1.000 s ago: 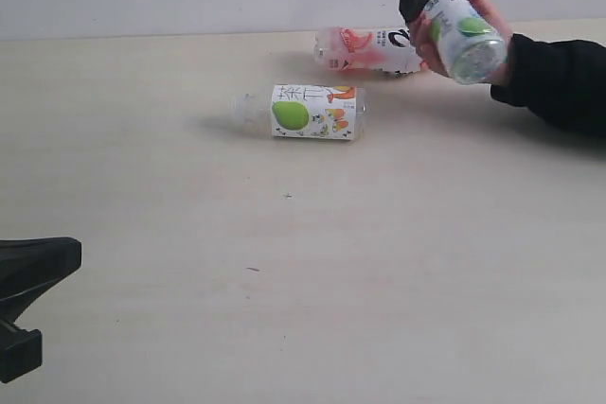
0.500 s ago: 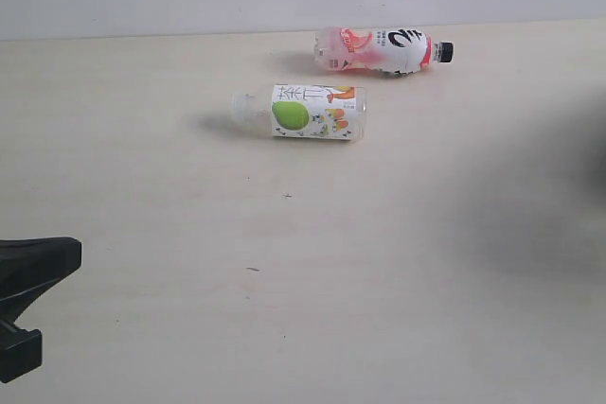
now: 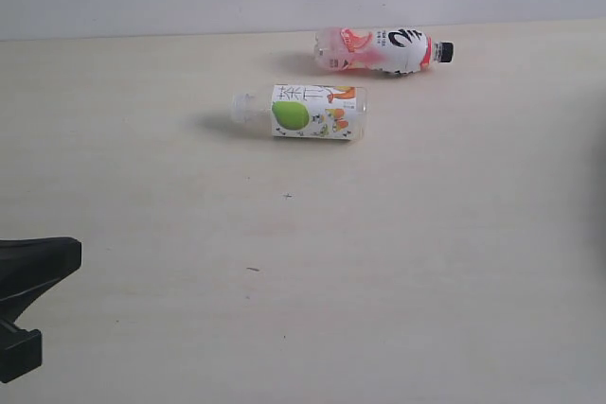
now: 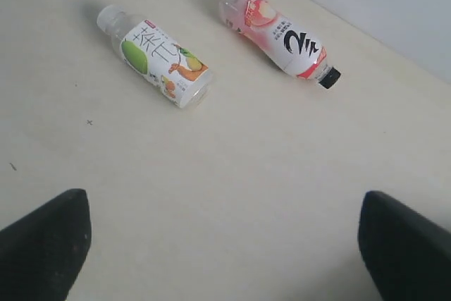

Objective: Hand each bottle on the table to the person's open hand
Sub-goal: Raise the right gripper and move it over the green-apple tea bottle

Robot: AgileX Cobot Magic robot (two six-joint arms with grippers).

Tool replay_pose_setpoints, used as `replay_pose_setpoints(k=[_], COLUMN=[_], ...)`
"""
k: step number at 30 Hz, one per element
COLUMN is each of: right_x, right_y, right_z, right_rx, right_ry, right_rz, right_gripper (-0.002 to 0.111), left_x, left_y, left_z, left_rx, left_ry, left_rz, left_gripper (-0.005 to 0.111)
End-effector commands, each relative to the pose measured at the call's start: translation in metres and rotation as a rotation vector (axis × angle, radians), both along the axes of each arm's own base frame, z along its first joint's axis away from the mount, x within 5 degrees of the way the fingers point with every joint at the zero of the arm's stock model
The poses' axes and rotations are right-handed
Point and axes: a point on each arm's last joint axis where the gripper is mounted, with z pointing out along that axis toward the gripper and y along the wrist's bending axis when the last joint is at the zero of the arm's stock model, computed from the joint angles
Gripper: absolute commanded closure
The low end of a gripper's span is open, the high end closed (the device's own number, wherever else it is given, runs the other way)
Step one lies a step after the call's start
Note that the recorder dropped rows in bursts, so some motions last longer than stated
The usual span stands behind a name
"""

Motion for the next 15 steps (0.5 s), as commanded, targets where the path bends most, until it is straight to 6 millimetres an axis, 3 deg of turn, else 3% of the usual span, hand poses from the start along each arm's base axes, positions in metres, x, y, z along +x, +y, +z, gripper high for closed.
replay_pose_setpoints(k=[1, 15], right_x=[0.012, 0.053], right_y=[0.007, 0.049], right_z=[-0.012, -0.061], right_rx=[-0.051, -0.028], right_ry=[0.001, 0.069], right_rz=[0.063, 0.37], right_gripper=[0.012, 0.012], left_x=[0.0, 0.0], left_y=[0.0, 0.0], left_z=[0.0, 0.0], left_rx=[-0.007, -0.007], left_ry=[-0.007, -0.007], left_rz=[0.001, 0.001], left_gripper=[0.107, 0.107])
